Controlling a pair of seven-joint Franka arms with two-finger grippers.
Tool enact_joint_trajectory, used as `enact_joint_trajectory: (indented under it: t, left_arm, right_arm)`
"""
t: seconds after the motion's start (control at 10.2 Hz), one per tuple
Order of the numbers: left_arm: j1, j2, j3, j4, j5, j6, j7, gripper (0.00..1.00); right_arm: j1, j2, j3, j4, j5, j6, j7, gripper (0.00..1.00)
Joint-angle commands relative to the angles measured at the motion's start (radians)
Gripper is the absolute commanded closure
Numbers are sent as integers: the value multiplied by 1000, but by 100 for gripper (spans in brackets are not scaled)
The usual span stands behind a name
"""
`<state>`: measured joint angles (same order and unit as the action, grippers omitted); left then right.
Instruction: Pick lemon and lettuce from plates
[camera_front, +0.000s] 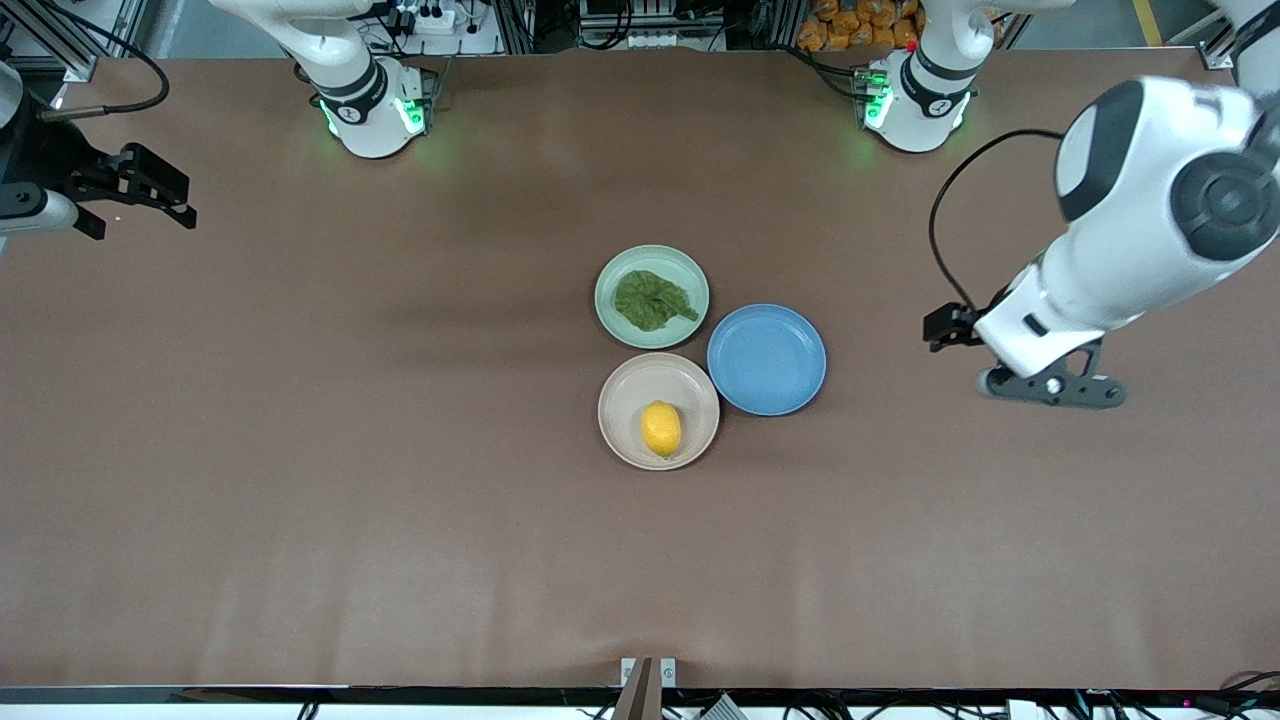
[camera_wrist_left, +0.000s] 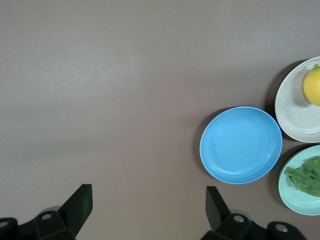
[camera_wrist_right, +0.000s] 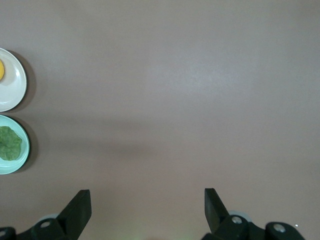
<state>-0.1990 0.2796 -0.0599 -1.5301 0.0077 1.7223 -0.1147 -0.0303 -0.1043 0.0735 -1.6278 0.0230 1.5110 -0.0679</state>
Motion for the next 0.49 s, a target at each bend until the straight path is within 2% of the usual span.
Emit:
enact_joint_trajectory:
  t: [0.0, 0.39]
  left_arm:
    - [-31, 87, -1, 19, -15, 83, -14, 0]
    - [-82, 205, -2, 19, -15, 296, -144, 0]
  right_arm:
    - [-8, -15, 14, -4, 20, -2, -9, 0]
    - [-30, -17, -21, 16, 18, 5, -12, 0]
